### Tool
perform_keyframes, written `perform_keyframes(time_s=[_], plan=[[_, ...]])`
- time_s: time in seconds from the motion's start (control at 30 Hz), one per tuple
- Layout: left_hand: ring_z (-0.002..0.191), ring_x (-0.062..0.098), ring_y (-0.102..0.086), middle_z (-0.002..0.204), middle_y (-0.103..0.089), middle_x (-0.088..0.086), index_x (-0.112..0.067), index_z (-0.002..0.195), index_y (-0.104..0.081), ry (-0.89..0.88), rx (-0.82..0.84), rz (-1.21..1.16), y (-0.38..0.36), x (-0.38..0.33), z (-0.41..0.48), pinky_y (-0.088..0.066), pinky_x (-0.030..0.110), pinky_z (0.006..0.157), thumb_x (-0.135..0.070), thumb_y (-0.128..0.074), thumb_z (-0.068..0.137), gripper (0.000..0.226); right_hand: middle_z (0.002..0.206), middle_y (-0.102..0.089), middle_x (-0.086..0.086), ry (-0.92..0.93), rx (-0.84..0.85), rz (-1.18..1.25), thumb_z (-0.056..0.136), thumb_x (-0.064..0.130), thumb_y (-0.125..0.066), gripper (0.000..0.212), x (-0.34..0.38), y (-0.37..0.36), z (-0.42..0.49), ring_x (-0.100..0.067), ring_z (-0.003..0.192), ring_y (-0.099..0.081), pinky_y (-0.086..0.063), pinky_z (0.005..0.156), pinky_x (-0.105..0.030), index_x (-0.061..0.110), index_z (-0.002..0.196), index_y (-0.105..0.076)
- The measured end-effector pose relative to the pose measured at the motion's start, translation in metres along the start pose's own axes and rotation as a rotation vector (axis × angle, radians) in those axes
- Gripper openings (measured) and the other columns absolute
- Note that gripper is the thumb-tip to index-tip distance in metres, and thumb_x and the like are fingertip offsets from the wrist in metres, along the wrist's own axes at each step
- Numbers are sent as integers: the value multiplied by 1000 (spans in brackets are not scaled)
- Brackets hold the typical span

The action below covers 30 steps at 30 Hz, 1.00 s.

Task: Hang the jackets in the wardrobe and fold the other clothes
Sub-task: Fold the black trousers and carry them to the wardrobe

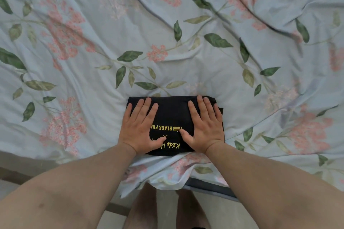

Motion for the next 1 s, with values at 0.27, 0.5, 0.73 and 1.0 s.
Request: perform_keyframes(time_s=[0.27, 0.5, 0.73, 1.0], plan=[[147, 28, -17, 162, -14, 10, -19, 156, -10, 606, 20, -334, 23, -13, -29, -18, 42, 120, -71, -50, 77, 103, 164, -5, -4, -428, 57, 389, 72, 74, -48, 101, -2, 32, -18, -18, 148, -7, -8, 122, -36, 27, 155, -15], [93, 23, -69, 107, -70, 4, -15, 115, -61, 1125, 49, -1158, 53, -11, -43, -58, 45, 85, -45, -81, 72, 56, 110, -72, -2, -1049, 308, 1238, 66, 55, -81, 58, -18, 60, -38, -22, 98, -69, -59, 82, -40, 21, 110, -65], [87, 36, -74, 106, -73, 21, -5, 122, -61, 1141, 399, -1662, 108, -10, -86, -60, 42, 65, -27, -81, 65, 65, 94, -77, -9, -1030, 716, 1450, 73, 46, -82, 50, -15, 117, -59, -30, 79, -75, -59, 58, -38, 17, 112, -68], [84, 36, -74, 107, -72, 23, -9, 122, -59, 1029, 12, -1856, 252, -48, -153, -61, 43, 63, -20, -77, 67, 58, 106, -75, -12, -693, 645, 1550, 75, 33, -80, 51, 31, 272, -74, -32, 94, -73, -60, 73, -44, 16, 121, -64]])
Point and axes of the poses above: each hand's wrist, its own z-axis towards the middle knuckle, its own y-axis out of the back of the hand, x = y × z, the point moved 3 cm from there along z, towards the middle knuckle
